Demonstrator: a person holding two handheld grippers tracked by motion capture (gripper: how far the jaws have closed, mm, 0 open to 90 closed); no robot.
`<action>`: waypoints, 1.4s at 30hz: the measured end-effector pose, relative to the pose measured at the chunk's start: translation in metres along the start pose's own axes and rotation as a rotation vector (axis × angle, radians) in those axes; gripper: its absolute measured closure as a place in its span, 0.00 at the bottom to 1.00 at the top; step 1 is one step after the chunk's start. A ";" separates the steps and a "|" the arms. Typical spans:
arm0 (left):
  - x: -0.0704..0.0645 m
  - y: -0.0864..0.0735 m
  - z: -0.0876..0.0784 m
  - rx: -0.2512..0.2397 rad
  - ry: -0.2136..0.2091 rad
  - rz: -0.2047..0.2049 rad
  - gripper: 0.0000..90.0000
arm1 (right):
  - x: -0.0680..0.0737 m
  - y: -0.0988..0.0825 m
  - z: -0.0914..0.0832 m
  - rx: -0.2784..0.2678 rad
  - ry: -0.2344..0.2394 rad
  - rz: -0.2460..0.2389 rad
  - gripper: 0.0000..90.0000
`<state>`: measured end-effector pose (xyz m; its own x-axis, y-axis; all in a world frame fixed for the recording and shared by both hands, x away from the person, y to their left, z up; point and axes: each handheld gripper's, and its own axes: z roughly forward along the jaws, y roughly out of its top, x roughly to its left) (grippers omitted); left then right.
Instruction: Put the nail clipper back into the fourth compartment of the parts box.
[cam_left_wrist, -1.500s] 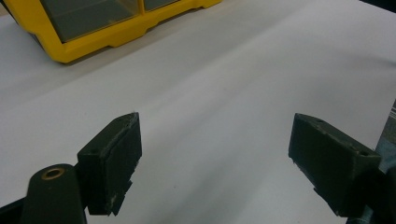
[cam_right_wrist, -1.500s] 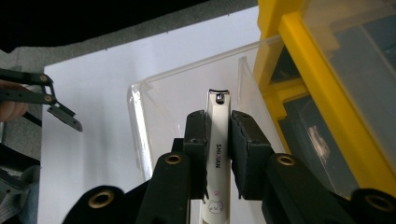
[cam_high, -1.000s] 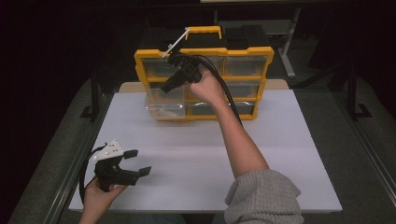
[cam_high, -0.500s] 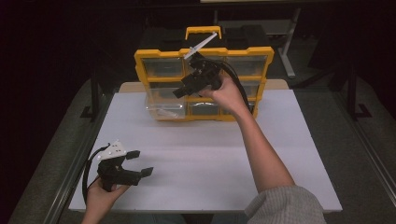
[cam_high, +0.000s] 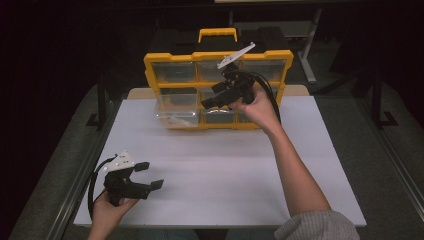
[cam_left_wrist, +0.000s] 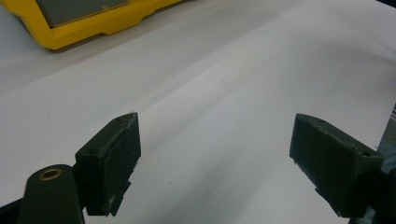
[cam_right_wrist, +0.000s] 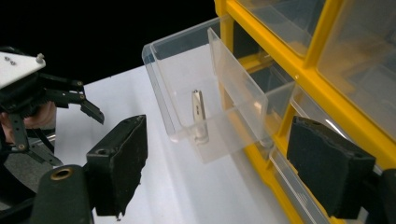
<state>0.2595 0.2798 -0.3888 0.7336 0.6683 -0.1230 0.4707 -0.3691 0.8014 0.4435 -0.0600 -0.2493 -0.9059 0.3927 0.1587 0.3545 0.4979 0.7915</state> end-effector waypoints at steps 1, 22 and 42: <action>0.000 0.000 0.000 -0.003 -0.001 -0.004 0.18 | 0.000 -0.001 -0.001 0.004 0.001 0.000 0.22; 0.001 0.001 -0.002 -0.003 0.014 -0.003 0.17 | -0.002 -0.040 -0.012 -0.014 -0.011 0.032 0.20; 0.003 0.000 -0.001 0.005 0.026 -0.002 0.17 | -0.002 -0.086 -0.025 -0.026 -0.032 0.039 0.20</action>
<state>0.2609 0.2823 -0.3883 0.7197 0.6855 -0.1097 0.4749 -0.3708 0.7981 0.4096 -0.1228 -0.3029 -0.8834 0.4363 0.1711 0.3830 0.4617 0.8001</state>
